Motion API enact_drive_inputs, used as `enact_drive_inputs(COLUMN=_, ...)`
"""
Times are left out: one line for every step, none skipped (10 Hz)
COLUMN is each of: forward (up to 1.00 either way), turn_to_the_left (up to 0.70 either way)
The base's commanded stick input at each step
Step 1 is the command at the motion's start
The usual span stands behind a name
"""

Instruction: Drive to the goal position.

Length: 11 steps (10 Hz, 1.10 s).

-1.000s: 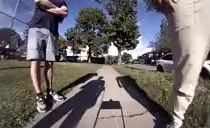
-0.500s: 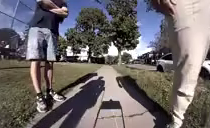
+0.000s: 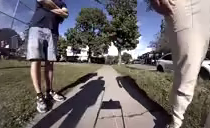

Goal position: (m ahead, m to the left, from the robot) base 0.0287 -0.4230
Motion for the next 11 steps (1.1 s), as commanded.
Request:
enact_drive_inputs(forward=0.05, turn_to_the_left=-0.01)
enact_drive_inputs(forward=0.05, turn_to_the_left=-0.01)
enact_drive_inputs(forward=0.05, turn_to_the_left=-0.01)
enact_drive_inputs(forward=0.05, turn_to_the_left=-0.01)
enact_drive_inputs(forward=0.05, turn_to_the_left=-0.01)
enact_drive_inputs(forward=0.06, turn_to_the_left=-0.01)
enact_drive_inputs(forward=0.06, turn_to_the_left=-0.01)
enact_drive_inputs(forward=0.06, turn_to_the_left=-0.01)
enact_drive_inputs(forward=0.06, turn_to_the_left=-0.01)
enact_drive_inputs(forward=0.06, turn_to_the_left=-0.01)
enact_drive_inputs(forward=0.06, turn_to_the_left=-0.01)
